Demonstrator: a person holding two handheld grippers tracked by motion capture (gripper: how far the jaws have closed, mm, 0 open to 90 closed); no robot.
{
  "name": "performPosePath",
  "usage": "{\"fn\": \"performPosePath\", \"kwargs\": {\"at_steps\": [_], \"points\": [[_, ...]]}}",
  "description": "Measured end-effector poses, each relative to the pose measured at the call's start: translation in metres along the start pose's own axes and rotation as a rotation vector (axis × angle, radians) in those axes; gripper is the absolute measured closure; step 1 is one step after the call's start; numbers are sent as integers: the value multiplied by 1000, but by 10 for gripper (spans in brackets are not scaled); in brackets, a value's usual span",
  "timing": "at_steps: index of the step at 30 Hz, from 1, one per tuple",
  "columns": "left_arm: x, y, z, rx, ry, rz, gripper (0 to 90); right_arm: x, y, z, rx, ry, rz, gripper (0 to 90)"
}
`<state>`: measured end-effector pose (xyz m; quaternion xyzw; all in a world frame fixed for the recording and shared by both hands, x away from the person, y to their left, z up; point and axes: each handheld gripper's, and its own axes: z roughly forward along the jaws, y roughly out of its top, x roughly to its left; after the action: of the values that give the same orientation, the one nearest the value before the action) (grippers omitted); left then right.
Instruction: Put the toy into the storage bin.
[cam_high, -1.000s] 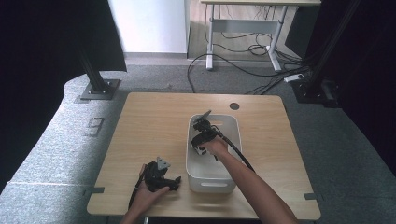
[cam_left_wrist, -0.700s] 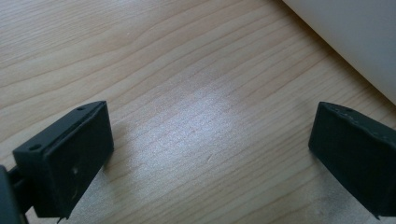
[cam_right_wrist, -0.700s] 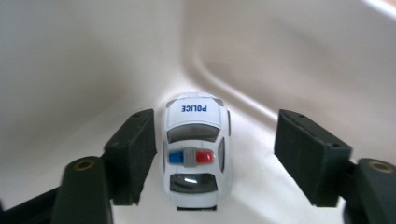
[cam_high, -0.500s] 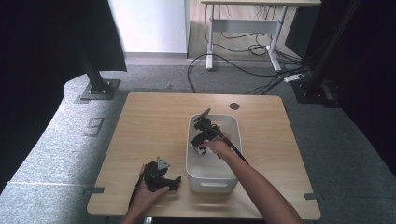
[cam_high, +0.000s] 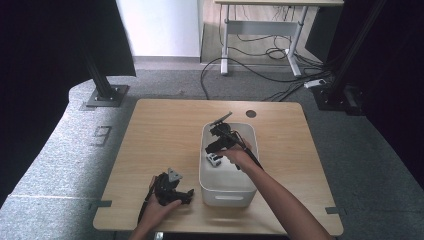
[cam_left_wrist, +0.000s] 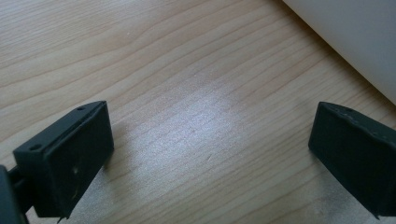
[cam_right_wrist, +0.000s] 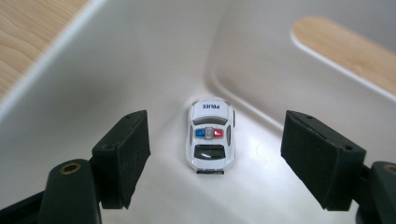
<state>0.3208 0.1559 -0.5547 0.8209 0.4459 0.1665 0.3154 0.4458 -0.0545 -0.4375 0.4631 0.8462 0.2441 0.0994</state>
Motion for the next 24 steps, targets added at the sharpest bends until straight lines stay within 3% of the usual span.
{"fn": "performPosePath", "kwargs": {"at_steps": [7,17,24], "points": [[0,0,0,0,-1,0,0,-4,-4,-22,-49,4,-3,238],[0,0,0,1,-1,0,0,-11,-19,-65,-173,32,-30,253],[0,0,0,1,-1,-1,0,-16,-33,-79,-229,41,-20,258]]}}
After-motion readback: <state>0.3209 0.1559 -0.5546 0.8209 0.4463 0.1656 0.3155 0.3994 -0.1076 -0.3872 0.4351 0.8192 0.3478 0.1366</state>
